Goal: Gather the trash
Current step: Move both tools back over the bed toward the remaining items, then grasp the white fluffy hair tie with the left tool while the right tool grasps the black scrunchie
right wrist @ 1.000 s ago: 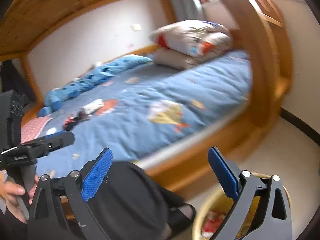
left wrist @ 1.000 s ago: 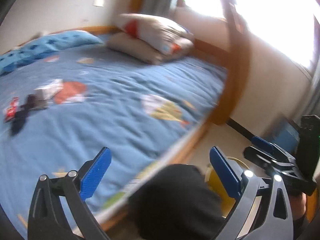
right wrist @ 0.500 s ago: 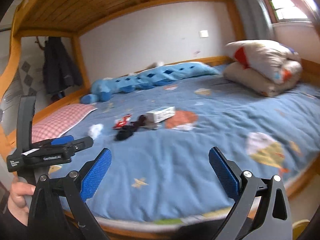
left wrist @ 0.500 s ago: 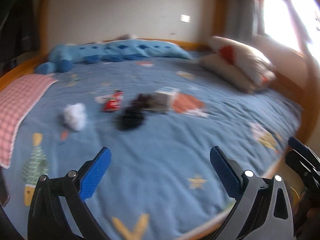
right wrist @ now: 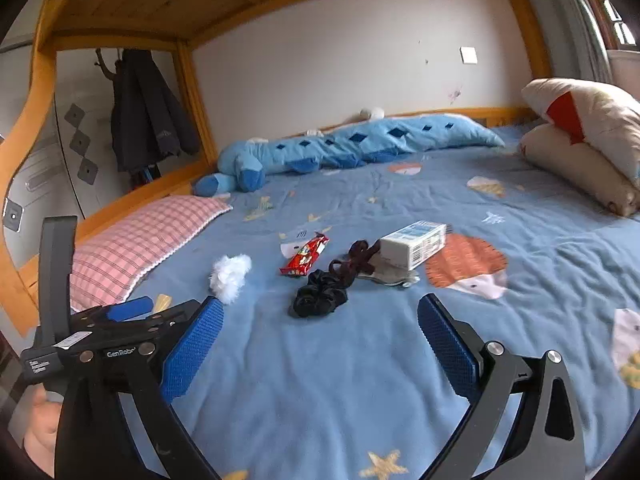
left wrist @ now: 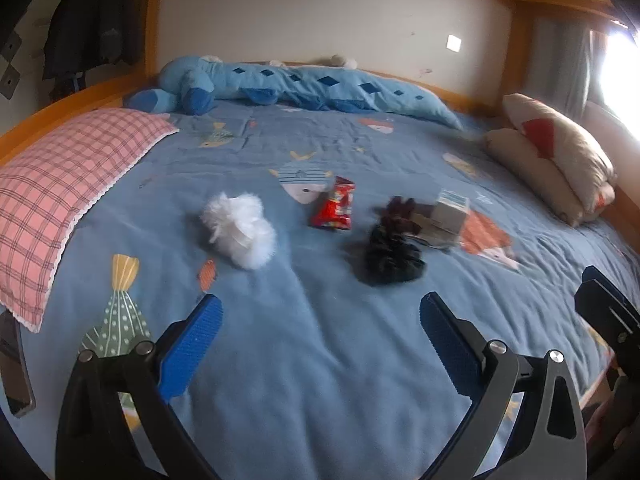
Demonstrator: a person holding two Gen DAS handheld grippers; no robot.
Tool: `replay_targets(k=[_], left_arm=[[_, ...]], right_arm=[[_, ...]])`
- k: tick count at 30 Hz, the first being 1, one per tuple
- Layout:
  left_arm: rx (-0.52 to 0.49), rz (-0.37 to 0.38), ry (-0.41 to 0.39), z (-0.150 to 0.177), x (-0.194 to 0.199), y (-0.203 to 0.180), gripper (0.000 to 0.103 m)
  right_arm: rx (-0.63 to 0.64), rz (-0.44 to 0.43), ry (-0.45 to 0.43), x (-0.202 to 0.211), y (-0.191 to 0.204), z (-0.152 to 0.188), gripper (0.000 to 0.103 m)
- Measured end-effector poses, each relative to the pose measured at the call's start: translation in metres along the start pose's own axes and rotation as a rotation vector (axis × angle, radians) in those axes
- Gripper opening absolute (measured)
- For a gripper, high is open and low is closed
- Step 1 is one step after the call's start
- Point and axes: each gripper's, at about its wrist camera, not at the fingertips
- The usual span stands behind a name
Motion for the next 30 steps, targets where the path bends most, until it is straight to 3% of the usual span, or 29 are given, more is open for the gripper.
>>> replay_targets(k=[13, 26, 28, 30], left_arm=[[0.083, -0.053, 0.074, -0.037, -0.08, 0.063, 0.099], [0.167, -0.053, 0.146, -0.055, -0.161, 0.107, 0.098], [0.192, -0.055, 0.156, -0.057, -0.173, 0.113, 0.092], [0.194, -0.079, 0.163, -0.059, -0.181, 0.116, 0.072]], right_arm=[[-0.004, -0.003, 0.129, -0.098, 0.018, -0.006, 0.094], [-0.003, 0.004, 0.205, -0.156, 0.016, -0.007, 0.094], [0.001, 0.005, 0.217, -0.16, 0.016, -0.006, 0.094], [0.0, 0.007, 0.226, -0.164, 0.015, -0.005, 0.094]])
Point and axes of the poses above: each gripper's, at about its wrist camera, not at the fingertips, and x roughly against the way its jaws point, y to its left, z to its underside, and after that the axes turned 12 degrees about z, right-handed
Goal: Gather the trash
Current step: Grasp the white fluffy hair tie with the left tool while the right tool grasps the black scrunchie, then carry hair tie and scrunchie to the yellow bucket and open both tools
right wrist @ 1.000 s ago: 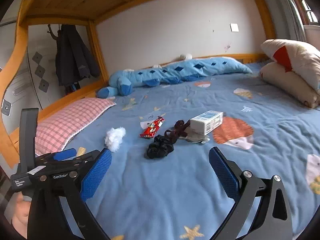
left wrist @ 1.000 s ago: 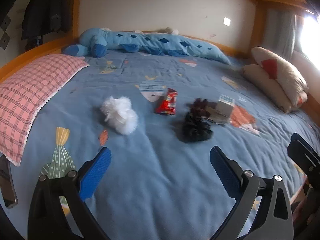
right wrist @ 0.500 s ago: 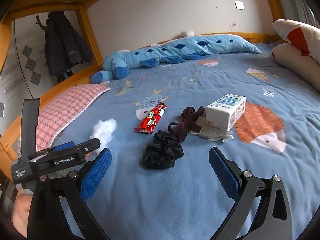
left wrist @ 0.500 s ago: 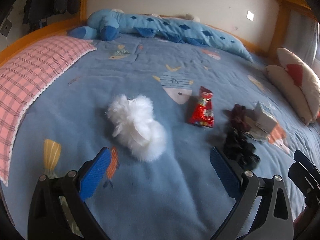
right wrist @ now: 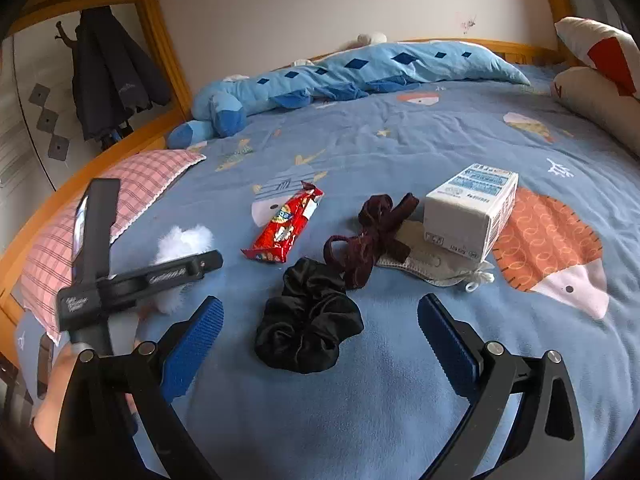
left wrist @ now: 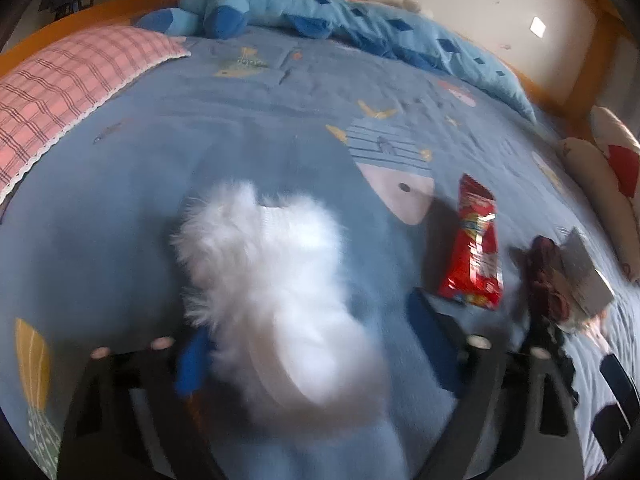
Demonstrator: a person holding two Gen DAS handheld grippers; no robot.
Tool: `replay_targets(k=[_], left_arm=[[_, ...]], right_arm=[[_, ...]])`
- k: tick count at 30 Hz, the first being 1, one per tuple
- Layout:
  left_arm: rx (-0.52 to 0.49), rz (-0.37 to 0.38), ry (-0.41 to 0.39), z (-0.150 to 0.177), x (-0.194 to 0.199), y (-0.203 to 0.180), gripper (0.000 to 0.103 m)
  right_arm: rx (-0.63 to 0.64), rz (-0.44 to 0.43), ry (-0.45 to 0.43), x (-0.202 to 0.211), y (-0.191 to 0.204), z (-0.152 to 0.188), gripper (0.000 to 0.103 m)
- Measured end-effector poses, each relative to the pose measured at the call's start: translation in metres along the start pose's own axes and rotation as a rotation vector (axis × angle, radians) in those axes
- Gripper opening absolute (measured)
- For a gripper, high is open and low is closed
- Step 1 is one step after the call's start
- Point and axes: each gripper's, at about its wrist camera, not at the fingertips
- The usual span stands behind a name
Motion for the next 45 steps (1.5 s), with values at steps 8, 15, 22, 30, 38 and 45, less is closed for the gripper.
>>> replay_targets(k=[8, 15, 22, 30, 38, 45], left_arm=[[0.018, 0.063, -0.037, -0.002, 0.018, 0.006, 0.031], [0.016, 0.119, -0.055, 0.01, 0.044, 0.003, 0.032], [0.011, 0.154, -0.053, 0.019, 0.061, -0.002, 0.032], [-0.075, 0.252, -0.037, 0.05, 0.106, -0.04, 0.032], [-0.159, 0.396, 0.006, 0.091, 0.145, -0.105, 0.032], [-0.264, 0.512, 0.021, 0.13, 0.174, -0.178, 0.032]], right_arm=[[-0.016, 0.004, 0.023, -0.01, -0.001, -0.003, 0.094], [-0.013, 0.015, 0.126, -0.049, 0.016, -0.012, 0.092], [0.011, 0.017, 0.188, -0.066, 0.016, -0.006, 0.034], [-0.035, -0.062, 0.111, -0.004, -0.008, 0.005, 0.024], [-0.028, -0.068, 0.023, 0.092, -0.038, 0.023, 0.024], [-0.083, -0.016, -0.036, 0.175, -0.09, 0.05, 0.024]])
Point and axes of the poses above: each gripper's, at about its wrist camera, not at the fingertips, and x roughly against the way its jaws point, y to its left, z to its underside, and after that the axes turned 12 degrees about z, right-handed
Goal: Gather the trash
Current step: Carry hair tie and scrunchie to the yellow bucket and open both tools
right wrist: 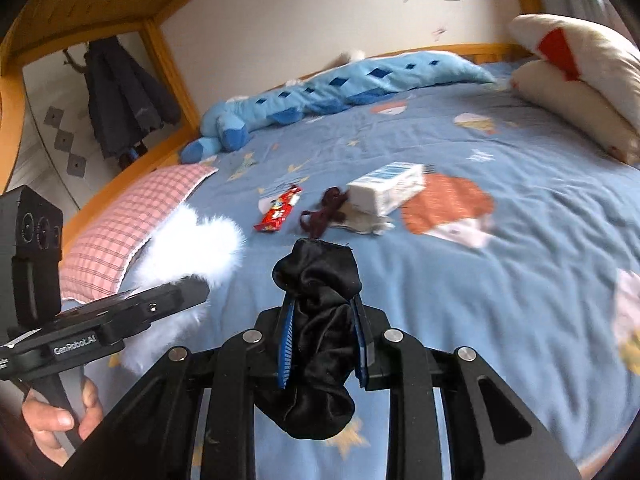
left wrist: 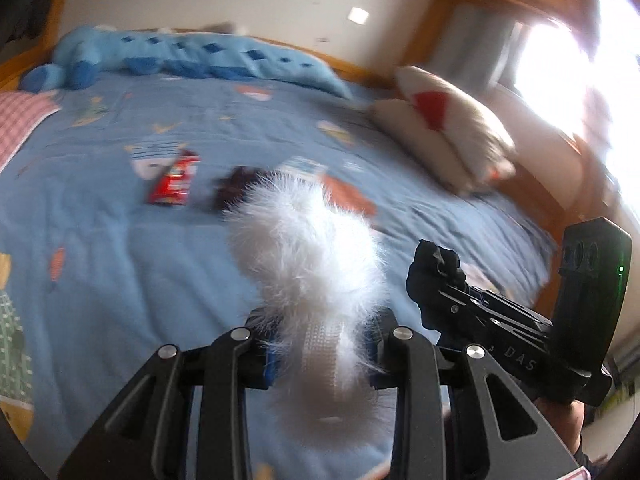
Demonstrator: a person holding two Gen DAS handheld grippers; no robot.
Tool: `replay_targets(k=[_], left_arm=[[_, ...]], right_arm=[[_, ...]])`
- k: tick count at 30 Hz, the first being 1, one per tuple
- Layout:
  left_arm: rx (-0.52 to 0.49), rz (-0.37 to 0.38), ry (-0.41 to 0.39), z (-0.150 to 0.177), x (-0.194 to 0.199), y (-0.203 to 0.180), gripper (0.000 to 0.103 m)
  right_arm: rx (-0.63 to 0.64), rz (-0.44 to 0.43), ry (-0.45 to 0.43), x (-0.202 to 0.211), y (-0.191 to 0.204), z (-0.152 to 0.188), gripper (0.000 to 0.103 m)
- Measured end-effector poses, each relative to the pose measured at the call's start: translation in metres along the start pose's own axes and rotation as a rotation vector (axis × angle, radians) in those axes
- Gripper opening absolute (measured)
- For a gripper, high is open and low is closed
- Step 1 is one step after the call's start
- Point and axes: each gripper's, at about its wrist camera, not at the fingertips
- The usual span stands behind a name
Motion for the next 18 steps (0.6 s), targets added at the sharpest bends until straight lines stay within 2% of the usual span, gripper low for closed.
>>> replay_targets(k=[8, 18], left_arm=[[-0.125, 0.146, 0.081, 0.031, -0.03, -0.096, 0.032], [-0.29, 0.317, 0.254, 0.088, -0.088, -0.215, 0.032]], right_arm=[[-0.076, 0.115, -0.073, 0.086, -0.069, 0.038, 0.024], [-0.218, 0.311, -0.11, 0.181, -0.158, 0.106, 0.024]])
Point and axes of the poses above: each gripper's, at about its wrist camera, not at the fingertips, and x roughly against the way its jaws point, y to its left, z to its underside, and after that the axes turned 12 degrees about z, right-handed
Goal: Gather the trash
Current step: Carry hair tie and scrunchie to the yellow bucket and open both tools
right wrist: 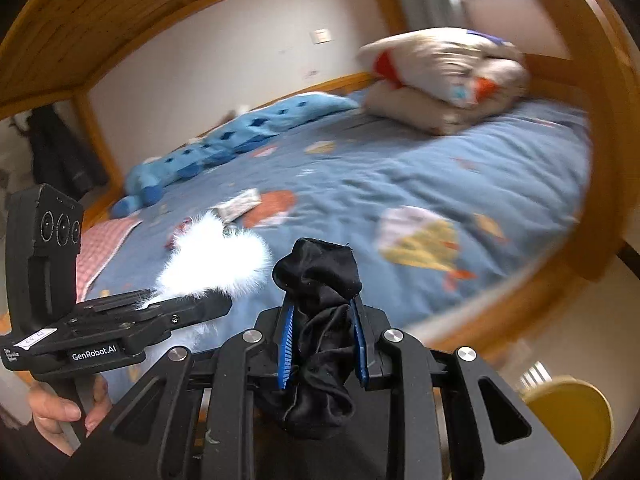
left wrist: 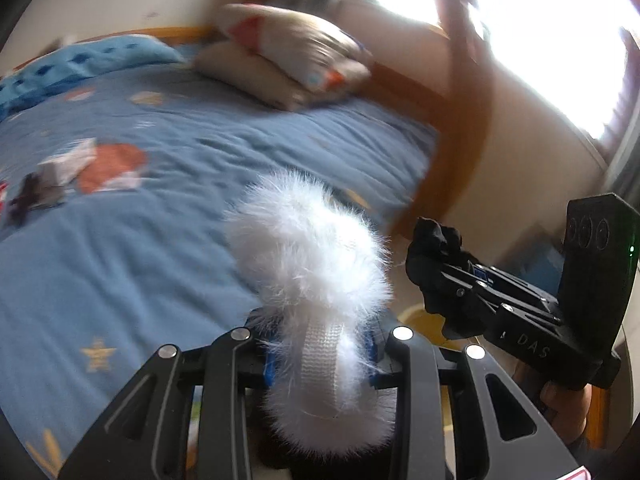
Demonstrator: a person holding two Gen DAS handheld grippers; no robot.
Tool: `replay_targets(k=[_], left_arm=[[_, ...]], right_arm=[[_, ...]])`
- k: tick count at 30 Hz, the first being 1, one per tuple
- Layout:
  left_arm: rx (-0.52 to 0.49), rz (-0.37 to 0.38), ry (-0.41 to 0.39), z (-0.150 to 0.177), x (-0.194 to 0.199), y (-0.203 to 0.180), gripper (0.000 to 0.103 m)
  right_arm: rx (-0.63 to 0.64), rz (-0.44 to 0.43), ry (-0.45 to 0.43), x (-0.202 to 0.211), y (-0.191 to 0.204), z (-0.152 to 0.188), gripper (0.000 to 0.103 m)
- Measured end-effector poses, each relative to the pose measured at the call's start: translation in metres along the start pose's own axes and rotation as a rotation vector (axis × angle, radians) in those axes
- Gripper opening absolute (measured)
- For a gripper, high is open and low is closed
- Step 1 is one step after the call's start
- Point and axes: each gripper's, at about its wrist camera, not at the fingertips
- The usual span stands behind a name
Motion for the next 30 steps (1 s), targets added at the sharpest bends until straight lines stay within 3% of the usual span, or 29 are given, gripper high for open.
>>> replay_targets(k=[12, 21, 23, 24, 25, 26, 30], left_arm=[[-0.101, 0.15, 0.222, 0.025, -0.113, -0.092, 0.032], [-0.097, 0.26, 0.399, 0.06, -0.2, -0.139, 0.036], [-0.083, 0.265, 0.42, 0.064, -0.214, -0.143, 0.046], [-0.077, 0.27, 0.429, 0.065, -0.221, -0.144, 0.062], [-0.077, 0.266, 0.441, 0.068, -0.226, -0.146, 0.085], [-0.082, 0.25, 0.451, 0.072, -0.232, -0.147, 0.092], [-0.081, 0.187, 0.51, 0.086, -0.246, -0.139, 0.092]], right_arm=[[-0.126, 0.238, 0.062, 0.063, -0.127, 0.062, 0.024], [-0.212, 0.323, 0.151, 0.075, -0.198, 0.107, 0.03], [-0.214, 0.353, 0.161, 0.078, -0.207, 0.114, 0.052], [-0.216, 0.368, 0.164, 0.078, -0.21, 0.115, 0.063], [-0.219, 0.381, 0.166, 0.08, -0.215, 0.117, 0.063], [-0.23, 0.388, 0.169, 0.082, -0.223, 0.121, 0.063], [-0.292, 0.414, 0.177, 0.091, -0.246, 0.134, 0.063]])
Point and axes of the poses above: each gripper's, at about its wrist camera, not at the fingertips, and x roughly against the way its jaws point, y to its left, z to its underside, and after that the axes turned 12 degrees about z, right-handed
